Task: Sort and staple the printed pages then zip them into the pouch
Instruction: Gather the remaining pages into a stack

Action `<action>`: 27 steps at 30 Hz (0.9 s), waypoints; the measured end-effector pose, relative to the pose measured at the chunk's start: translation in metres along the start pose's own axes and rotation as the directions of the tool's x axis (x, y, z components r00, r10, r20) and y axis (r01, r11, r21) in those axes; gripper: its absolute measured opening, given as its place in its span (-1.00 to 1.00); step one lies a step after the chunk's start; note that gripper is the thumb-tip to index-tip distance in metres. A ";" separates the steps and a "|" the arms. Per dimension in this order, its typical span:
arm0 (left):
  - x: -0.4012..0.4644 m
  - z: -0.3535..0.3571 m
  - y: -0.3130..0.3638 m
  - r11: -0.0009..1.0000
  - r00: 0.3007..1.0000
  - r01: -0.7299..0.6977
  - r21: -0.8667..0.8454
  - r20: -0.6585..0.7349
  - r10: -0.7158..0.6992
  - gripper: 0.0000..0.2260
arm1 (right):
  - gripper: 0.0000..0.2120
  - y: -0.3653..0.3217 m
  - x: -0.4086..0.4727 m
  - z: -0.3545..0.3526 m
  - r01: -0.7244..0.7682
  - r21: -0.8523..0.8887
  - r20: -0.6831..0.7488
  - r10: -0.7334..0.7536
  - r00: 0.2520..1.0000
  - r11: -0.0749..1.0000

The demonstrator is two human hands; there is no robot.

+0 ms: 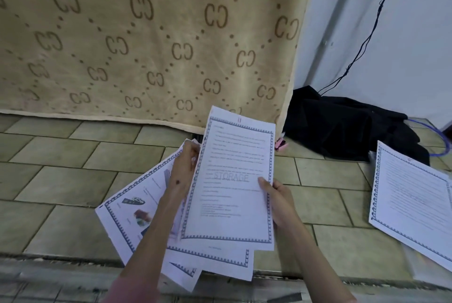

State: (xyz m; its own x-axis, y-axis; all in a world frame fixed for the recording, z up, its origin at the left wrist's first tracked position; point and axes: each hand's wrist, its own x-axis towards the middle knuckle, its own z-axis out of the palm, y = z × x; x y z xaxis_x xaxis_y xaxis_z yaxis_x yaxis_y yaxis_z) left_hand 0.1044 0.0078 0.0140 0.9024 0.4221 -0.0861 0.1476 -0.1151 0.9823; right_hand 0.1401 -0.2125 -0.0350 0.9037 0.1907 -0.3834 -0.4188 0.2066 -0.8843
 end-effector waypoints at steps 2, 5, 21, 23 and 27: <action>0.005 -0.003 -0.003 0.998 0.998 -0.046 -0.030 -0.048 0.044 -0.85 | -0.86 -0.005 0.006 -0.006 0.081 -0.079 -0.086 -0.088 0.992 0.994; 0.011 -0.005 0.004 0.970 0.997 0.063 -0.234 -0.027 -0.071 -0.86 | -0.82 -0.017 0.009 -0.009 0.136 -0.115 -0.060 -0.143 0.988 0.984; 0.005 0.000 0.004 0.988 0.973 0.065 -0.138 0.229 -0.032 -0.68 | -0.72 -0.045 0.007 -0.010 0.137 -0.014 0.083 -0.135 0.987 0.990; 0.002 0.008 0.010 0.989 0.988 0.015 -0.150 0.151 0.008 -0.76 | -0.76 -0.055 0.006 -0.006 0.154 -0.124 0.157 -0.134 0.979 0.980; -0.001 0.017 0.050 0.979 0.989 -0.144 -0.144 0.004 0.146 -0.87 | -0.75 -0.091 0.000 0.013 0.448 -0.270 0.108 -0.435 0.894 0.852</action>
State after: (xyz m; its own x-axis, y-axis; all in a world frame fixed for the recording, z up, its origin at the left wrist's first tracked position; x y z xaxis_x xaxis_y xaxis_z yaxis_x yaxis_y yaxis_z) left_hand 0.1178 -0.0139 0.0605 0.9160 0.3969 0.0579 -0.0441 -0.0438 0.9981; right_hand 0.1771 -0.2191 0.0484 0.9803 0.1841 0.0708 0.0716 0.0022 -0.9974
